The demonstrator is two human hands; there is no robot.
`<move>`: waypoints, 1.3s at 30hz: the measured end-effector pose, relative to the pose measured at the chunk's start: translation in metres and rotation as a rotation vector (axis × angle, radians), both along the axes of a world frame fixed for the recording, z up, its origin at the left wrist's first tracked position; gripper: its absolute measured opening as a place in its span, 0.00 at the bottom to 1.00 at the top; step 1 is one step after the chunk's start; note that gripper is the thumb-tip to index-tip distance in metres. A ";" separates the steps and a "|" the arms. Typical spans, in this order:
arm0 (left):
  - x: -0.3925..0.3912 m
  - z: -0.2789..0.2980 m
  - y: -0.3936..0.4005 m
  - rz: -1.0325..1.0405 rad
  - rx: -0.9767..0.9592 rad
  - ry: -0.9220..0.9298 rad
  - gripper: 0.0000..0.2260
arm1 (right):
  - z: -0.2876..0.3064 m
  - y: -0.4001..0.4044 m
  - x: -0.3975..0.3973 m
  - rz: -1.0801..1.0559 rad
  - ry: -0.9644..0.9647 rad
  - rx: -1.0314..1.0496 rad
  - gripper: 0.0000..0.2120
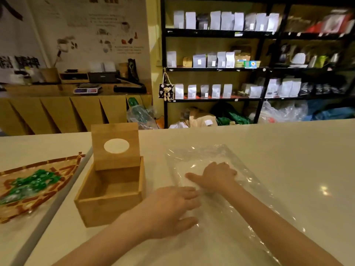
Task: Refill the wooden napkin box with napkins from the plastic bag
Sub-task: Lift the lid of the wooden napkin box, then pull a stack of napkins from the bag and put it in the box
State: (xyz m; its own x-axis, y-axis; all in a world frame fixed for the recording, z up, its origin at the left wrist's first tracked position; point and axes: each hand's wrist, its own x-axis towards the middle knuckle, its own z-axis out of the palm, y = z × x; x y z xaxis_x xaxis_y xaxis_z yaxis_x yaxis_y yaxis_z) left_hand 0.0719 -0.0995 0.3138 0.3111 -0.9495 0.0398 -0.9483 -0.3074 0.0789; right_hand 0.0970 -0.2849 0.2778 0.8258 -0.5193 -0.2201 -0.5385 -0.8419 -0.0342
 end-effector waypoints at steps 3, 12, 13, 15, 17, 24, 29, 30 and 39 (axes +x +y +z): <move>-0.005 -0.022 -0.024 -0.116 -0.013 -0.012 0.22 | -0.001 -0.017 -0.005 0.104 -0.006 0.032 0.54; -0.038 -0.047 -0.110 -0.239 -0.068 0.031 0.30 | -0.002 -0.067 -0.023 0.455 -0.060 0.159 0.47; -0.041 -0.046 -0.119 -0.200 -0.065 0.046 0.30 | -0.003 -0.068 -0.025 0.460 -0.076 0.172 0.47; -0.045 -0.048 -0.135 -0.131 -0.062 0.068 0.33 | -0.005 -0.068 -0.028 0.460 -0.102 0.194 0.45; -0.043 -0.055 -0.150 -0.071 -0.059 0.106 0.37 | -0.004 -0.068 -0.029 0.453 -0.116 0.223 0.44; -0.036 -0.069 -0.166 -0.082 0.048 0.007 0.43 | 0.029 -0.085 -0.082 0.257 -0.538 0.555 0.35; -0.034 -0.076 -0.165 -0.108 -0.034 -0.040 0.34 | 0.032 -0.114 -0.147 0.101 -0.672 0.650 0.09; -0.033 -0.076 -0.166 -0.108 -0.053 -0.033 0.32 | 0.031 -0.117 -0.158 0.077 -0.656 0.642 0.08; -0.036 -0.057 -0.160 -0.026 -0.424 0.392 0.20 | -0.013 -0.123 -0.195 0.215 -0.560 0.552 0.13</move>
